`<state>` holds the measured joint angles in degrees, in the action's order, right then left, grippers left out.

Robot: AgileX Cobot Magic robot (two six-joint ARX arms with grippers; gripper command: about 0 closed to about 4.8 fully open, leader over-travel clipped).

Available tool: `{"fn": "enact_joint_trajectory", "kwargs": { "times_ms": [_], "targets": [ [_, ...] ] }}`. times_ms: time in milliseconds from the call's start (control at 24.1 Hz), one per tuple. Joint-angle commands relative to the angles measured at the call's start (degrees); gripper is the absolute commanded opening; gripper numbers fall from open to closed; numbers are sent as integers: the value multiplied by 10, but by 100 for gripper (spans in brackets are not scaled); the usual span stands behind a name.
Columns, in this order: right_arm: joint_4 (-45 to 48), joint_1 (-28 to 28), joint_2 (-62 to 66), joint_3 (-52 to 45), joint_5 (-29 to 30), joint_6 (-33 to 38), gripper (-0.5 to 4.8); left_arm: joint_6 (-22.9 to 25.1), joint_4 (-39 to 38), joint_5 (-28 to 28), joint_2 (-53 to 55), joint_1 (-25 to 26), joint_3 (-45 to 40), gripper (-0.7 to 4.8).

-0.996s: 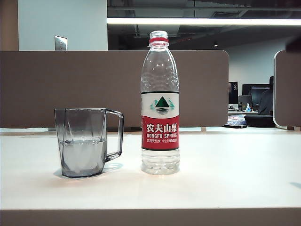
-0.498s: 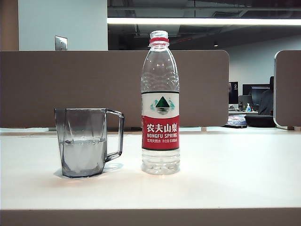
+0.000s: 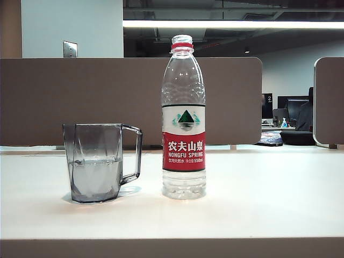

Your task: Pick up the mineral water bottle on the table and pour water into the mug until it's half full.

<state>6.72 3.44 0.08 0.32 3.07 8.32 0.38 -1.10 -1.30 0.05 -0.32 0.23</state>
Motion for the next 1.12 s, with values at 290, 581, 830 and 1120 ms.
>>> {"fn": "enact_joint_trajectory", "kwargs": {
  "times_ms": [290,581,830,1120],
  "targets": [
    [-13,7,-1,-3,-4,-54,-5,0,5,0,0,0,2,-5],
    [-13,7,-1,-3,-6,-73,-5,0,5,0,0,0,2,-5],
    [-13,7,-1,-3,-6,-73,-5,0,5,0,0,0,2,-5],
    [-11,7,-1,-3,-5,-73,-5,0,5,0,0,0,2,-5]
  ]
}}
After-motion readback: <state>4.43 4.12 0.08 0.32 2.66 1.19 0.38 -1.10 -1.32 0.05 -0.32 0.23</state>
